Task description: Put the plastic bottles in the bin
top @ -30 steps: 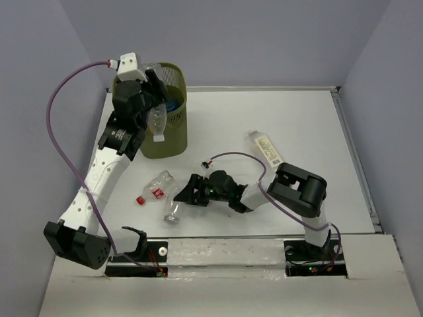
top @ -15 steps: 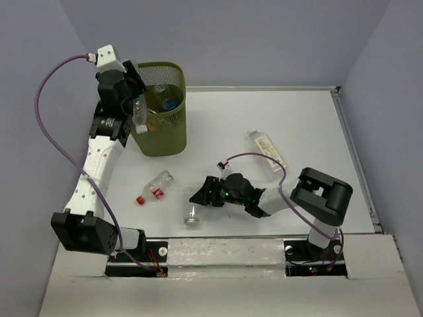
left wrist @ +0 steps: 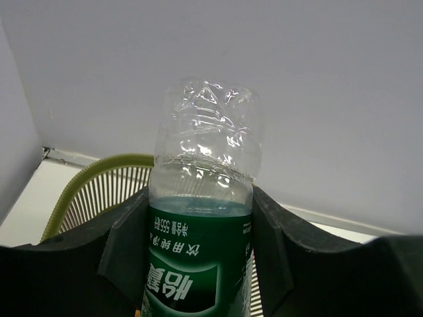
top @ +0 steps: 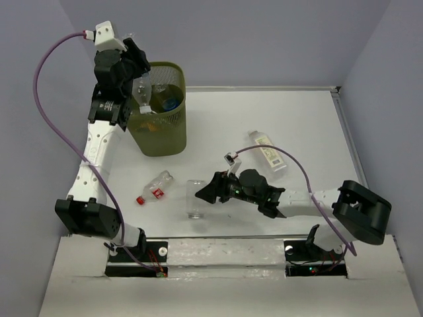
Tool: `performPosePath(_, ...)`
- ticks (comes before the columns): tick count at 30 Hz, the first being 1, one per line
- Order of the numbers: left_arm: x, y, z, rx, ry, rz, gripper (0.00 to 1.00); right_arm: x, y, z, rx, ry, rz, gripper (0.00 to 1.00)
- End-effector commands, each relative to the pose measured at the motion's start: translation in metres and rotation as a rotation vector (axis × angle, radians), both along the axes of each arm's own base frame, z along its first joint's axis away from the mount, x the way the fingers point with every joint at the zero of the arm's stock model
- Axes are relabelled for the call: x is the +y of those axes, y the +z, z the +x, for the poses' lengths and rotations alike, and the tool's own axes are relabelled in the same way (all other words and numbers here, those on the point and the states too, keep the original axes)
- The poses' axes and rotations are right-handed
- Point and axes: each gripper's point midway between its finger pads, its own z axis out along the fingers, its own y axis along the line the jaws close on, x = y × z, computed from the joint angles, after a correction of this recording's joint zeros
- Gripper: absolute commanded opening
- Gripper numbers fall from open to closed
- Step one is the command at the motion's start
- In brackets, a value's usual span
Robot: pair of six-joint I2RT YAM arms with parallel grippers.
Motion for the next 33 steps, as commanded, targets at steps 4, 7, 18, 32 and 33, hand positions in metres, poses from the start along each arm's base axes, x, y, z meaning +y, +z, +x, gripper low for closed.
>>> performPosePath(4, 0.02, 0.033, 0.013, -0.152, 0.11, 0.048, 0.51, -0.007, 0.058, 0.017, -0.198, -0.042, 0.005, 0.39)
performPosePath(7, 0.024, 0.017, 0.016, -0.168, 0.133, 0.064, 0.74, -0.012, 0.096, 0.028, -0.295, -0.097, 0.021, 0.39)
performPosePath(18, 0.012, 0.002, -0.026, -0.151, 0.046, -0.019, 0.99, -0.023, 0.259, 0.103, -0.673, -0.347, 0.105, 0.39)
performPosePath(32, 0.004, -0.005, -0.179, -0.219, -0.112, -0.068, 0.99, 0.021, 0.366, 0.196, -0.872, -0.374, 0.119, 0.39)
performPosePath(33, 0.005, -0.004, -0.179, -0.224, -0.103, -0.068, 0.99, 0.027, 0.372, 0.199, -0.881, -0.369, 0.123, 0.39)
